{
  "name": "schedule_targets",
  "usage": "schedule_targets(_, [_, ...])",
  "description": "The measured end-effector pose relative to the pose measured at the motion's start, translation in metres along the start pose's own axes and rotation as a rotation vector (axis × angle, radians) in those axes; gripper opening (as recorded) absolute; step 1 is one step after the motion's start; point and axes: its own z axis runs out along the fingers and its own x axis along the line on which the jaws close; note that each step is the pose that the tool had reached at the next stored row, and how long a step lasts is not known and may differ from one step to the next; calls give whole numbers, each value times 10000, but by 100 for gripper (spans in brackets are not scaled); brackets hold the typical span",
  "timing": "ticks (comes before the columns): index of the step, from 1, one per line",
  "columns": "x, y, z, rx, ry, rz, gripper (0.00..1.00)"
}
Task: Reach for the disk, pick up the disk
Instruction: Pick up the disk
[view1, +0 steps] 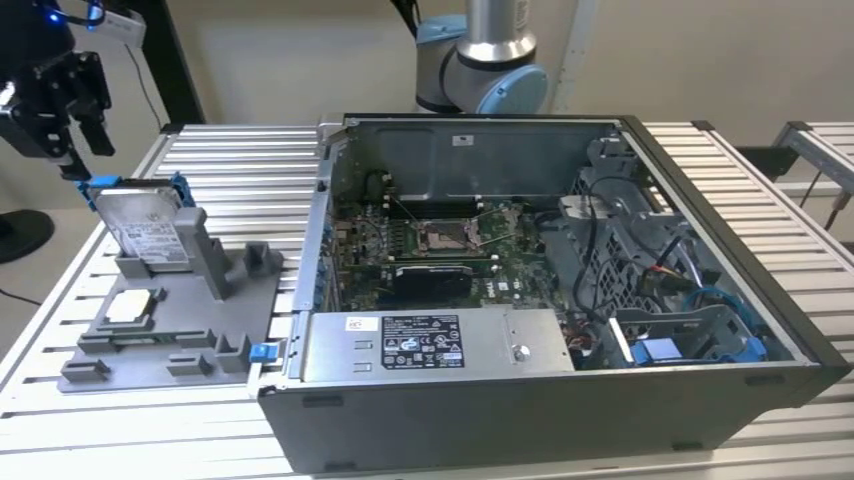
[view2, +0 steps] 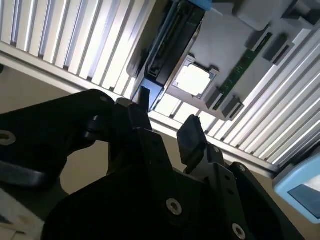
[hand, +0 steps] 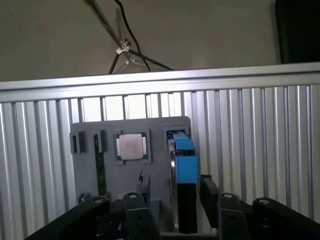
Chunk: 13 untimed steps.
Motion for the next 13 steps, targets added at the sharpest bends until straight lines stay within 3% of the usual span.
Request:
schedule_targets(9, [-44,-11,163,1,2,-93,100])
schedule_targets(13, [-45,-11,168,-2,4,-93,100])
